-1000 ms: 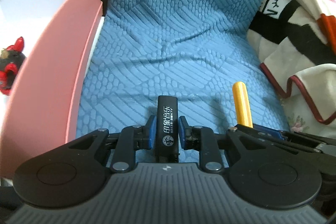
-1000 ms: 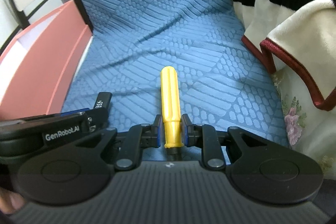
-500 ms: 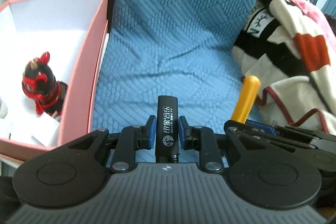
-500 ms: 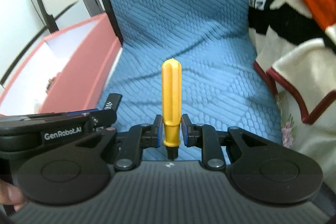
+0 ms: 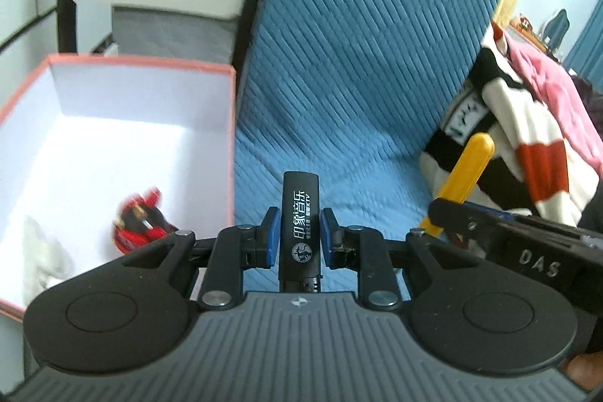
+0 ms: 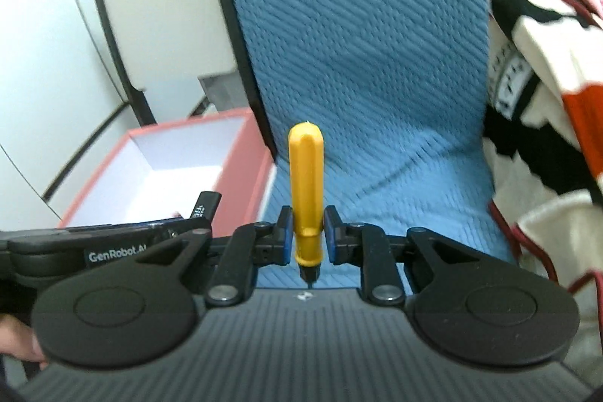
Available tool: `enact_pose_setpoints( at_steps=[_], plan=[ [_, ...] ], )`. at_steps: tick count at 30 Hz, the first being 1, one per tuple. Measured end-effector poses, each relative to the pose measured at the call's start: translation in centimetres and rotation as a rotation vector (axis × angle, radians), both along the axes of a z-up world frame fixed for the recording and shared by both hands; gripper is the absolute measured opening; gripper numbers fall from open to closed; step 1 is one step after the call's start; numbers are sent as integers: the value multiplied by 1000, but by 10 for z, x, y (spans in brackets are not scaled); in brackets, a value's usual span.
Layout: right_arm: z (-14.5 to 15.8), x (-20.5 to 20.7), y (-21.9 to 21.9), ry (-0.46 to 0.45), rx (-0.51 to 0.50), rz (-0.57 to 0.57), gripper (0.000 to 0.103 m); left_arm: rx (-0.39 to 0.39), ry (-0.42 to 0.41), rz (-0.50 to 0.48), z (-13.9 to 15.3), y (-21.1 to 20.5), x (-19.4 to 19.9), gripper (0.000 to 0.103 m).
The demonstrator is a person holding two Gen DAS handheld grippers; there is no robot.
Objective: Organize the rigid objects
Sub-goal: 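Carry USB stick with left tool and screwdriver with right tool over pink box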
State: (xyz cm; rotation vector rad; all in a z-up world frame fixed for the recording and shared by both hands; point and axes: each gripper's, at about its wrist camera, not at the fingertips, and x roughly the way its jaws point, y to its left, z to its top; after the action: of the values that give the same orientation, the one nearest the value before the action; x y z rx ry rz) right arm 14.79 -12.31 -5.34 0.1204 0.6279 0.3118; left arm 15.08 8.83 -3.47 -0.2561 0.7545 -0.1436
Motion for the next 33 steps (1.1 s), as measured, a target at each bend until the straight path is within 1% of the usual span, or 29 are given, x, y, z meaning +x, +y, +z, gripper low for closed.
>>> enact_pose_setpoints(
  at_steps=[3,6,10,15,17,20,23,25,30,33],
  plan=[
    [15,6,16,-23,9,30,21,9,-17,18,11,19,3,26],
    [29,11,37,-47,-5,57,21,10,-24,45,19,38,4,26],
    [47,15,64,-62,14,108,21,11,-31,84,29,68,5,26],
    [55,22,105,-51,29,182,21,28,-26,127,36,107,4,26],
    [50,26,121,-25,32,210,21,16,-5,143,33,124,6,26],
    [39,34,145,37,27,254,21,-27,44,141,19,146,7,26],
    [22,36,166,82,-10,286,21,-4,89,161,1,160,7,26],
    [7,38,176,110,-45,296,21,-6,124,170,-13,167,8,26],
    [-29,47,187,178,-107,286,21,-1,205,185,-48,180,12,26],
    [-46,54,185,211,-119,275,22,-11,237,182,-64,183,12,26]
  ],
)
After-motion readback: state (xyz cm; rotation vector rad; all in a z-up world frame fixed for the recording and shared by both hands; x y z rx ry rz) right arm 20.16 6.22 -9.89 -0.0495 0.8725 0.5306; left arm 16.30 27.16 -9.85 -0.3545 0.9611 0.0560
